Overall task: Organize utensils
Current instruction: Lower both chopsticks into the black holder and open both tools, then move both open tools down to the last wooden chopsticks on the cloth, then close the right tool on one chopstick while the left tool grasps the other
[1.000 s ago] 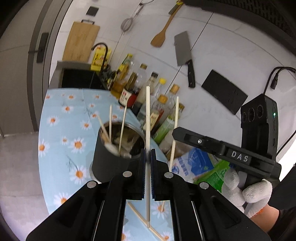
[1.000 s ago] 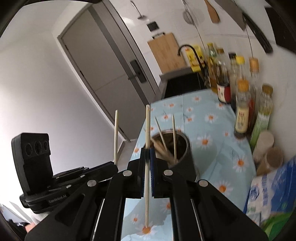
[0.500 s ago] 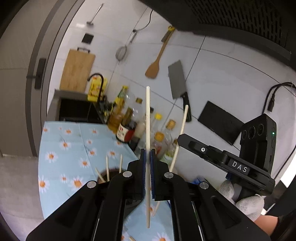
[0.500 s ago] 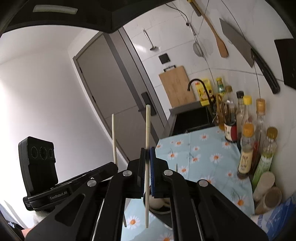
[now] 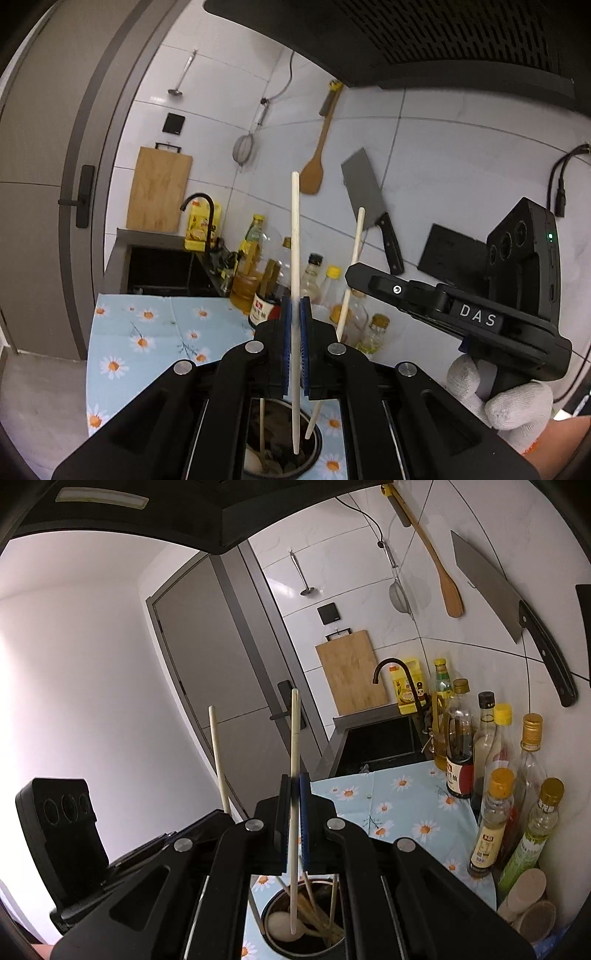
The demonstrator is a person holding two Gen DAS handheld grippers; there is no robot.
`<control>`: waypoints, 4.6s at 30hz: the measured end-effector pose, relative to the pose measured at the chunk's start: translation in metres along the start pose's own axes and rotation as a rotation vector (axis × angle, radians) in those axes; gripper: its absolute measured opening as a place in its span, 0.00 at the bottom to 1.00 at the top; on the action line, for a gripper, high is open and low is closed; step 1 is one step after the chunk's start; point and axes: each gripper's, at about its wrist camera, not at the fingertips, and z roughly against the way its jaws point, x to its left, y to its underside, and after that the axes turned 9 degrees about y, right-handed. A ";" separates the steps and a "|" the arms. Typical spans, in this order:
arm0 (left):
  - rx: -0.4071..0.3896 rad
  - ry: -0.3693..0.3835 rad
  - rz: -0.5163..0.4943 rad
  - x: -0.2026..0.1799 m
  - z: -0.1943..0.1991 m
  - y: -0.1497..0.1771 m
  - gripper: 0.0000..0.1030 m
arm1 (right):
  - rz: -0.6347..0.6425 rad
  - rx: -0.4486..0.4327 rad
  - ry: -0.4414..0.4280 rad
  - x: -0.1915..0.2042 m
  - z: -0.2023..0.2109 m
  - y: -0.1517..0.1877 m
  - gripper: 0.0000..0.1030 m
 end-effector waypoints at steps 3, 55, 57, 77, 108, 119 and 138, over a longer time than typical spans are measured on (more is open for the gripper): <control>-0.023 -0.006 0.001 0.005 -0.005 0.006 0.04 | 0.020 -0.011 0.009 0.000 -0.005 0.000 0.06; 0.090 -0.144 0.035 -0.049 0.045 0.039 0.25 | 0.036 0.037 -0.029 -0.003 0.086 0.040 0.27; 0.103 -0.172 0.048 -0.056 0.049 0.041 0.26 | 0.051 0.044 -0.035 -0.003 0.095 0.045 0.31; 0.214 -0.357 0.163 -0.120 0.096 0.103 0.32 | 0.068 0.306 -0.168 -0.032 0.131 0.097 0.41; 0.497 -0.283 0.391 -0.058 0.152 0.227 0.32 | -0.016 1.207 0.204 -0.013 -0.009 0.252 0.22; 0.465 -0.254 0.416 -0.038 0.167 0.229 0.32 | 0.065 1.271 0.296 -0.005 -0.039 0.277 0.11; 0.541 -0.259 0.425 -0.031 0.156 0.236 0.32 | 0.130 1.292 0.420 0.022 -0.057 0.289 0.04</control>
